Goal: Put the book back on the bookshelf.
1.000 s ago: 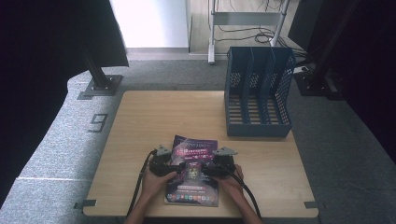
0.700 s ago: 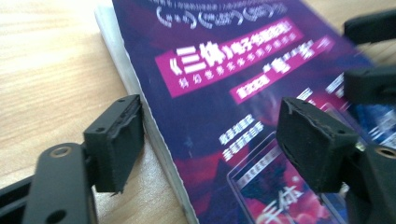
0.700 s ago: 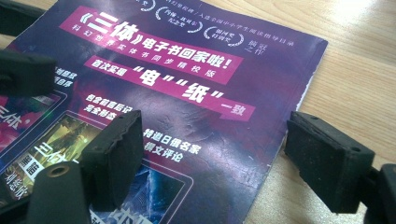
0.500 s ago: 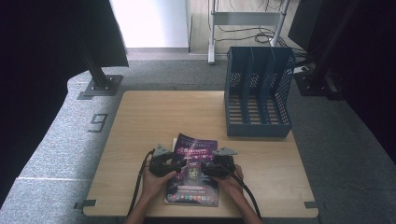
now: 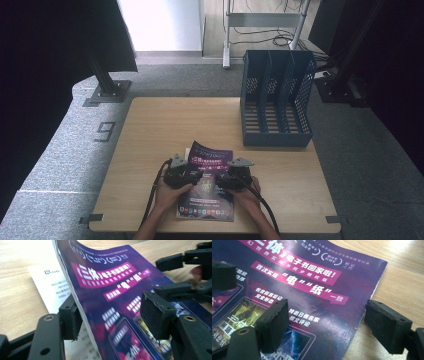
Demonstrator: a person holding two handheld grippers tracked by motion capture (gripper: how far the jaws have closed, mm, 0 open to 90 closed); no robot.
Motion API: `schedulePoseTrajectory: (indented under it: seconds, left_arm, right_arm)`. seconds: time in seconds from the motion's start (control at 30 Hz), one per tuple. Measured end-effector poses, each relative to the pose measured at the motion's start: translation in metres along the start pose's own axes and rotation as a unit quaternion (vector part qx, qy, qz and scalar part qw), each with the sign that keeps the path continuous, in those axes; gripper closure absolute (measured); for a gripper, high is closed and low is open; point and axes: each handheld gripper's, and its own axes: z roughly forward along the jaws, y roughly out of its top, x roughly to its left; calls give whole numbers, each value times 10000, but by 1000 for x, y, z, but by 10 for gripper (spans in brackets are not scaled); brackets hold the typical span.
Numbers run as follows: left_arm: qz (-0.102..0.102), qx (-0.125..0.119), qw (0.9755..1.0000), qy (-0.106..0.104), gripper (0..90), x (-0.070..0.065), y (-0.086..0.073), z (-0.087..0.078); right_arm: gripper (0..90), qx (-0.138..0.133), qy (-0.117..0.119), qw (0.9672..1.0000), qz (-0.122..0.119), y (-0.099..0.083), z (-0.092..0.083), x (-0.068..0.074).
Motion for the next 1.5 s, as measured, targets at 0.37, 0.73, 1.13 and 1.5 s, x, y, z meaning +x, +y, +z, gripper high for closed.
schedulePoseTrajectory:
  seconds: [0.37, 0.73, 1.13, 1.5]
  left_arm:
    - [-78, 303, 9995, -47, 464, 5, 3, 15]
    - [235, 182, 9995, 116, 577, 1, 0, 16]
    - [370, -75, 9989, 281, 719, -1, 1, 13]
    - [421, -353, 9984, 146, 821, -5, 1, 10]
  right_arm:
    - [194, 2, -4, 10000, 1, 0, 0, 0]
    - [197, -10, -13, 10000, -15, 0, -1, 1]
    - [198, -7, -6, 10000, -11, -1, -1, 0]
    - [198, -4, 4, 10000, 2, -1, -1, 0]
